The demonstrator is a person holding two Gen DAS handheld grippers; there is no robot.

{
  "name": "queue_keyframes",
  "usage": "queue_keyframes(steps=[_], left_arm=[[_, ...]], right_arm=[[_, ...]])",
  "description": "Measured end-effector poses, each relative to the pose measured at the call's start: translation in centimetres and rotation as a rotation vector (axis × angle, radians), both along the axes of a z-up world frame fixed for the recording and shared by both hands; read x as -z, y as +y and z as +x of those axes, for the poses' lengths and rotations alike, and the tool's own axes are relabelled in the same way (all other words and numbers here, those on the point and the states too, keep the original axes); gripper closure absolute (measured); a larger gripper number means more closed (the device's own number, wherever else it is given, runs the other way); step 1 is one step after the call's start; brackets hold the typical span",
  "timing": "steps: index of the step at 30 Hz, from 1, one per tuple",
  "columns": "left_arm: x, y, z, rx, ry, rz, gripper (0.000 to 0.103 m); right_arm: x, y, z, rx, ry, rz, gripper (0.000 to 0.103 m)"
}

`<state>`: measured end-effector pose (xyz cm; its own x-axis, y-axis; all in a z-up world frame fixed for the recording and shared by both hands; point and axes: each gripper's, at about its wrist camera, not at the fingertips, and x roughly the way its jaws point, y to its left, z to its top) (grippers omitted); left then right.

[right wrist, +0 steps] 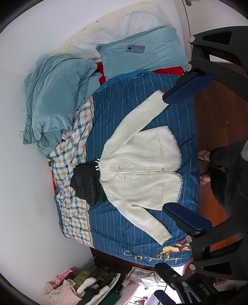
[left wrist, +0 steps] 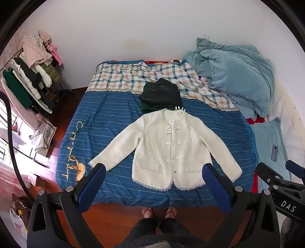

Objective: Fold large clothes

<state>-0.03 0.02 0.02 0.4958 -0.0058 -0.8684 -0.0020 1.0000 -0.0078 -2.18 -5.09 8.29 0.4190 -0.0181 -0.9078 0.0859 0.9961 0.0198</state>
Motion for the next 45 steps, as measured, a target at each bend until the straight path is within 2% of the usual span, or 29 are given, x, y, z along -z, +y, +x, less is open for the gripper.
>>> queue_keyframes(steps=[14, 17, 23, 45], left_arm=[[0.2, 0.3, -1.0, -0.005, -0.008, 0.012, 0.000], [-0.8, 0.2, 0.4, 0.000, 0.011, 0.016, 0.000], [-0.9, 0.3, 0.7, -0.002, 0.013, 0.022, 0.000], [-0.6, -0.3, 0.1, 0.000, -0.004, 0.038, 0.000]], right_arm=[[-1.7, 0.0, 1.4, -0.005, 0.001, -0.024, 0.000], [-1.7, 0.3, 1.0, -0.018, -0.005, -0.041, 0.000], [-1.8, 0.2, 1.0, -0.019, -0.005, -0.042, 0.000], [-2.1, 0.9, 0.9, -0.028, -0.011, -0.048, 0.000]])
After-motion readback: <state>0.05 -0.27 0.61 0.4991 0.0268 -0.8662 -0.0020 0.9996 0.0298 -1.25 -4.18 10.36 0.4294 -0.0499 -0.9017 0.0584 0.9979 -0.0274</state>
